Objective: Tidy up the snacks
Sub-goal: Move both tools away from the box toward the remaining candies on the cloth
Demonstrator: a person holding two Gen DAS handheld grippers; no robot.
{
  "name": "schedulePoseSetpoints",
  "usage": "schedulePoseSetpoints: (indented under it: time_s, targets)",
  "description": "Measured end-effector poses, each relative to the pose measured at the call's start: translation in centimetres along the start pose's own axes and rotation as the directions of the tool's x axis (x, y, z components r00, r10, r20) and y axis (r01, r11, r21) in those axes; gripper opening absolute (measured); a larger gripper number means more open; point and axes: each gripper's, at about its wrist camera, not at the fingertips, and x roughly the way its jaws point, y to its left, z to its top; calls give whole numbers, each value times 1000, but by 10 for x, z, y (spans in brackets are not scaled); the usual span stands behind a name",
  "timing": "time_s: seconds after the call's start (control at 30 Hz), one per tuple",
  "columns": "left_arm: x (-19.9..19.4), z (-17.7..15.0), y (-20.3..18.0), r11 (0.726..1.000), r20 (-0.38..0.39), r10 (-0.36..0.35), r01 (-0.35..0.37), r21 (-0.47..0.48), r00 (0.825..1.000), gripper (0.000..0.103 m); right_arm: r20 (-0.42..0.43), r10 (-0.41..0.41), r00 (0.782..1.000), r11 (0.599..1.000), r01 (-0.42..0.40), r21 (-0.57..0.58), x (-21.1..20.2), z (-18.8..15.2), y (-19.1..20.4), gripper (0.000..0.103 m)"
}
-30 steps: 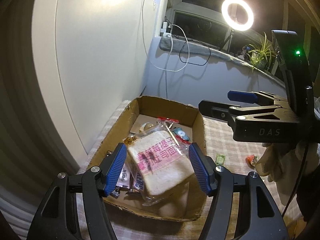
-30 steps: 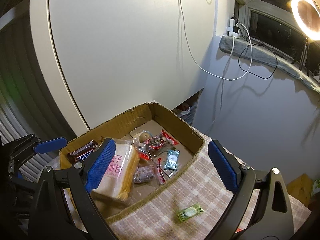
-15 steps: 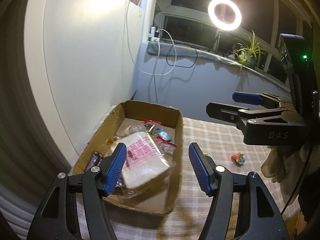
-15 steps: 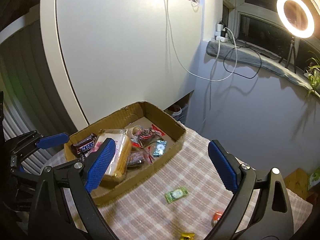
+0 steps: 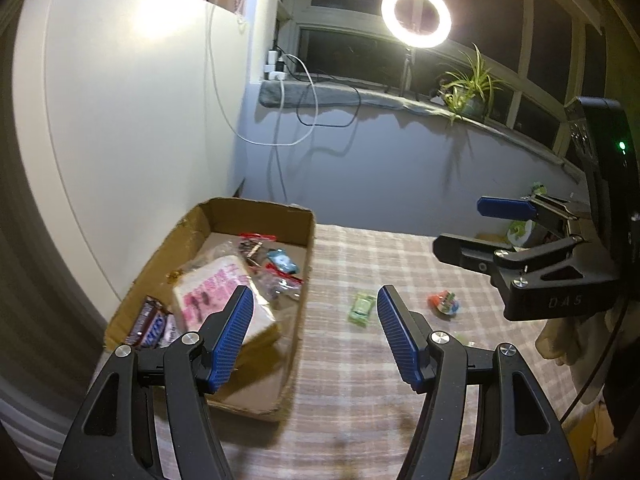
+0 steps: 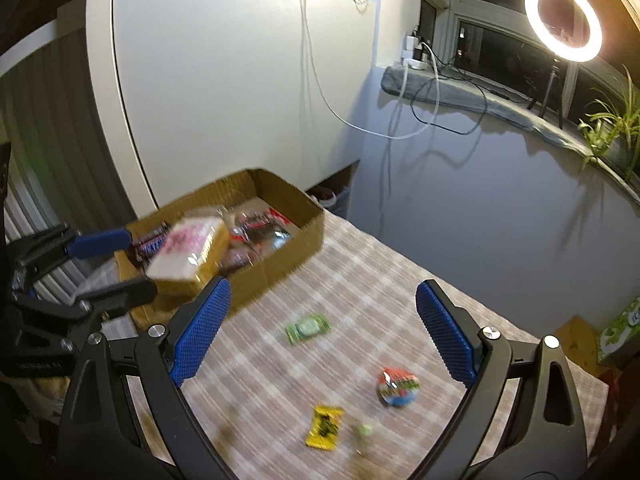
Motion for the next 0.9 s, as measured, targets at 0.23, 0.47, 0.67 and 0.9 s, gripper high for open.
schedulePoseSetpoints:
  time_s: [0.23,0.47,0.67,0.9]
  targets:
    - [8,-9,-19,999,-35,-47,47,19,998,64,-25,-33,999,996,35,76,-15,-35,-34,96]
    - [23,-21,-43,992,-99,-114,119,46,989,61,-97,-29,995,988,43,146,-17,-84,-66,90]
    - [39,-36,-68,979,-176,-180,193,64,968,42,-188,38,981,984,-4,180,0,-116,-73,56]
    - [65,-52,-90,965,-266,-237,259,49,934,34,-236,96,967,984,-57,168,22,-132,-63,44]
